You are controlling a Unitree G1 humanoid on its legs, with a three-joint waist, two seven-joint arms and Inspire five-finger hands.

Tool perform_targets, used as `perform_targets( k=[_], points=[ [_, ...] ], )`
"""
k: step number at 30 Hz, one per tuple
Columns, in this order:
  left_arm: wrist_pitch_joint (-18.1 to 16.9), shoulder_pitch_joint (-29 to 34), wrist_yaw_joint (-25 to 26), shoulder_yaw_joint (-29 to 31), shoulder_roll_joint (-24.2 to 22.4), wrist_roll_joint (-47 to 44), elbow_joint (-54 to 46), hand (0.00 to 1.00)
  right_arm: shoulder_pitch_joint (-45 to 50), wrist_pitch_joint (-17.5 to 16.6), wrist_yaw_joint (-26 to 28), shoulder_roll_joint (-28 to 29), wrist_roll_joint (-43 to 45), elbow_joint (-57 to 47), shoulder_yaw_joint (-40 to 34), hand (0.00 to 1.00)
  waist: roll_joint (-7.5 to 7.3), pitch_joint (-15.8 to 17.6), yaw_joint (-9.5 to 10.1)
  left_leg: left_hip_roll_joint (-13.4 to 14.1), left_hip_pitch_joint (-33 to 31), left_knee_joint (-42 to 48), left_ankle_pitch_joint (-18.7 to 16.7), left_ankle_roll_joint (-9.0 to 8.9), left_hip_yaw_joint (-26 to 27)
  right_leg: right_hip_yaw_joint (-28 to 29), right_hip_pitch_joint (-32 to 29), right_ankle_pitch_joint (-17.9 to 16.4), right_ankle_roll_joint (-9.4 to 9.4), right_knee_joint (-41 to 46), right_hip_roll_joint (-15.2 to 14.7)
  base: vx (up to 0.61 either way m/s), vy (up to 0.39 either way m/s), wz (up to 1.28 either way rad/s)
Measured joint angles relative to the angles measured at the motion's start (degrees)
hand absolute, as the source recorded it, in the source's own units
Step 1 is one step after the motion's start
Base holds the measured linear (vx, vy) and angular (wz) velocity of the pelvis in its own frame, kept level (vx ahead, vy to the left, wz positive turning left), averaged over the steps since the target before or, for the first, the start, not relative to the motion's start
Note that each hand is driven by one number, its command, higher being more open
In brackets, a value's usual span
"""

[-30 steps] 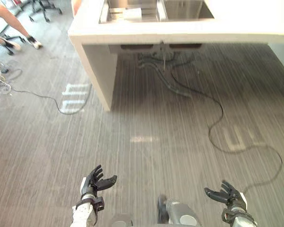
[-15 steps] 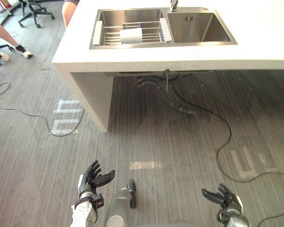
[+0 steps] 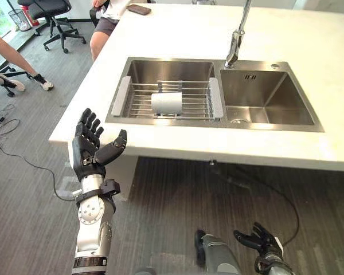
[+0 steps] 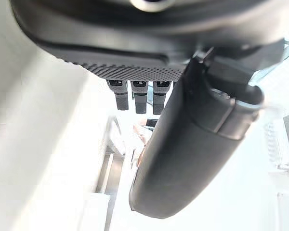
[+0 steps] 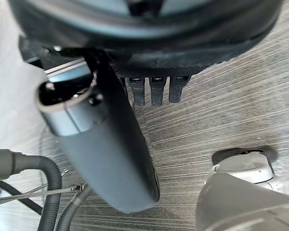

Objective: Walk over to the sink, pick up the cup, carry it to the dishwasher, place the cup inside the dishwasher, then close the dishwasher door

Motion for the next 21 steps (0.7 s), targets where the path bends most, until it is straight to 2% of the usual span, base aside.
perform_targets(
  k=[1, 2, 4, 6, 8, 9, 10, 11, 14, 18, 20, 21],
  points=[
    [-0.01, 0.10, 0.73, 0.00, -1.74, -0.02, -2.48, 0.90, 1.20, -0.03, 0.34, 0.32, 0.04, -0.71, 0.28, 0.90, -0.01, 0.13, 0.44, 2.88, -4.62, 12.96, 3.54, 0.15, 0.50, -0.66, 5.38, -0.36, -0.51, -3.91, 1.29, 0.60, -0.293, 0.23],
    [-0.14, 0.21, 1.40, -0.21, -1.66, -0.01, -4.87, 0.90, 2.33, -0.07, 0.07, 0.49, 0.05, -2.00, 1.20, 0.90, -0.05, 0.22, 1.03, 5.46, -8.12, 22.40, 3.04, 0.21, 2.12, -0.97, 10.92, -0.40, -0.61, -7.85, 2.33, 0.56, -0.253, 0.08],
    [-0.82, 0.14, 1.82, -0.05, -1.05, -0.01, -7.76, 0.90, 3.85, -0.39, 0.03, 0.15, 0.10, -4.53, 1.36, 0.90, -0.17, -0.05, 1.30, 7.27, -11.82, 26.60, 1.41, 0.03, 4.66, -1.08, 15.42, -0.40, -0.63, -11.28, 2.46, 0.38, -0.127, -0.06],
    [-2.56, -0.14, 1.71, 0.33, 0.09, 0.04, -11.54, 0.90, 4.21, -1.27, 0.15, -0.83, 0.17, -6.30, 1.21, 0.90, 0.17, -0.39, 2.02, 8.18, -16.15, 21.97, -0.90, 0.18, 7.19, -0.74, 18.94, -0.40, -0.62, -14.51, 1.98, 0.35, -0.021, -0.14],
    [-3.64, -1.61, 1.32, 1.27, 2.06, 0.93, -12.16, 0.90, 4.24, -1.29, 0.33, -1.51, 0.26, -6.52, 1.12, 0.90, 0.43, -0.54, 2.07, 6.95, -17.26, 9.44, -0.55, 0.17, 7.59, -0.59, 20.87, -0.58, -0.29, -15.12, 1.21, 0.28, 0.112, -0.14],
    [-3.92, -2.26, 1.38, 1.33, 3.59, 1.08, -12.05, 0.90, 4.76, -1.37, 0.46, -1.85, 0.28, -6.80, 1.14, 0.90, 0.85, -1.17, 2.29, 5.24, -16.30, -1.40, 7.27, 2.15, 7.25, 0.46, 21.13, -1.68, 1.50, -14.71, 1.03, 0.24, 0.148, -0.17],
    [-3.99, -2.47, 1.34, 1.32, 4.22, 1.15, -12.05, 0.90, 5.07, -1.46, 0.56, -2.35, 0.28, -6.92, 1.11, 0.90, 1.72, -1.64, 2.35, 5.04, -16.49, -5.35, 12.77, 1.76, 6.69, 1.03, 21.07, -2.65, 2.55, -14.57, 1.55, 0.23, 0.158, -0.17],
    [-4.08, -2.83, 0.95, 1.40, 6.67, 1.62, -10.78, 0.90, 4.71, -1.32, 0.60, -1.75, 0.28, -5.51, 1.09, 0.90, 1.16, -2.32, 2.07, 4.24, -14.62, -7.41, 9.97, 0.20, 6.65, 1.64, 21.06, -4.42, 3.54, -14.27, 1.11, 0.19, 0.127, -0.04],
    [-1.67, -3.19, -1.03, 1.33, 13.27, 3.50, -5.57, 0.90, 5.32, -1.22, 1.64, 0.46, 0.23, -4.20, 1.14, 0.90, -1.74, -2.33, 2.04, 1.76, -11.78, -12.13, 10.24, 0.35, 8.17, 3.73, 20.82, -4.59, 3.73, -13.80, -0.95, 0.14, 0.110, -0.05],
    [0.30, -3.19, -3.35, 0.60, 18.53, 6.10, -2.74, 0.90, 5.92, -1.23, 2.76, 0.78, 0.08, -3.83, 1.26, 0.90, -2.99, -3.08, 1.92, 0.78, -9.47, -14.93, 10.52, 0.49, 10.45, 6.51, 20.89, -4.57, 3.75, -14.41, -1.77, 0.07, 0.049, -0.22],
    [0.37, -3.86, -5.94, -1.92, 25.00, 9.09, -2.13, 0.90, 5.93, -1.24, 3.30, 0.69, -0.01, -2.69, 1.24, 0.90, -3.59, -3.63, 1.72, 0.38, -8.51, -18.21, 12.17, 0.20, 11.47, 7.97, 19.95, -4.47, 3.92, -14.98, -1.76, 0.01, -0.022, -0.20],
    [0.37, -4.35, -6.68, -2.82, 26.43, 9.75, -2.03, 0.90, 5.94, -1.24, 3.52, 0.63, -0.02, -2.39, 1.24, 0.90, -3.66, -3.67, 1.75, 0.31, -8.29, -19.18, 12.69, 0.14, 11.77, 8.21, 19.63, -4.44, 3.98, -15.02, -1.72, -0.01, -0.033, -0.16]
  ],
)
